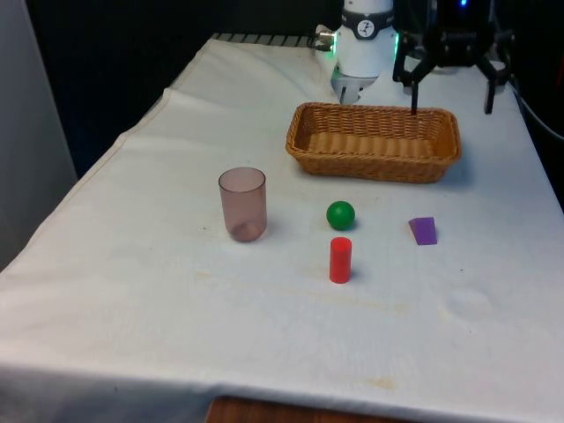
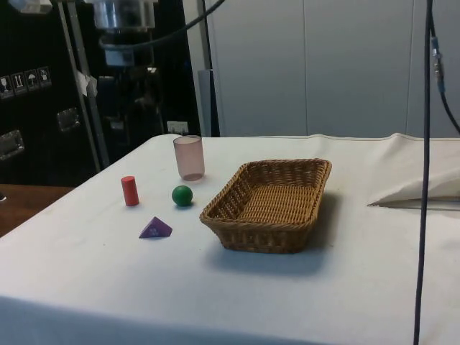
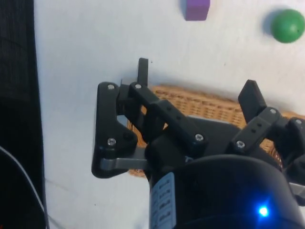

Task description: Pick up the triangular block and place it into the basket.

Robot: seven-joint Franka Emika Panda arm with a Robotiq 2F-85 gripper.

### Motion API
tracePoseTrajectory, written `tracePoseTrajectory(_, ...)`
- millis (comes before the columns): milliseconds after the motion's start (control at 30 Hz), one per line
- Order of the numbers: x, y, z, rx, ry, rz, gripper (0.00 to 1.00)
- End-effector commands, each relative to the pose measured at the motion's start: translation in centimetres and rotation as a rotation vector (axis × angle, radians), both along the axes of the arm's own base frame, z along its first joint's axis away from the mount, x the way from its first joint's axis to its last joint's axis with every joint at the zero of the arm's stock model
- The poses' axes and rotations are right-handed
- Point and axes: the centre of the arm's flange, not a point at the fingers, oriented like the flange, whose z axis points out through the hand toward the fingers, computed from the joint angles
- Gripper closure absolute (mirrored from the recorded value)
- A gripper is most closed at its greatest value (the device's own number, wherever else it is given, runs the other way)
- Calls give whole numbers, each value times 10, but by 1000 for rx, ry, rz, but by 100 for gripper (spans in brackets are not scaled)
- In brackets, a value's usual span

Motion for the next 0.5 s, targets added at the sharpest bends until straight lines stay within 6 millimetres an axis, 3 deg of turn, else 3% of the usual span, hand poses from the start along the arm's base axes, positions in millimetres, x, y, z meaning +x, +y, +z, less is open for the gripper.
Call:
tracePoseTrajectory(0,0,1,-5,2,-10,-7,0)
tracePoseTrajectory(467,-1,3,-54,-9,-30,18,0)
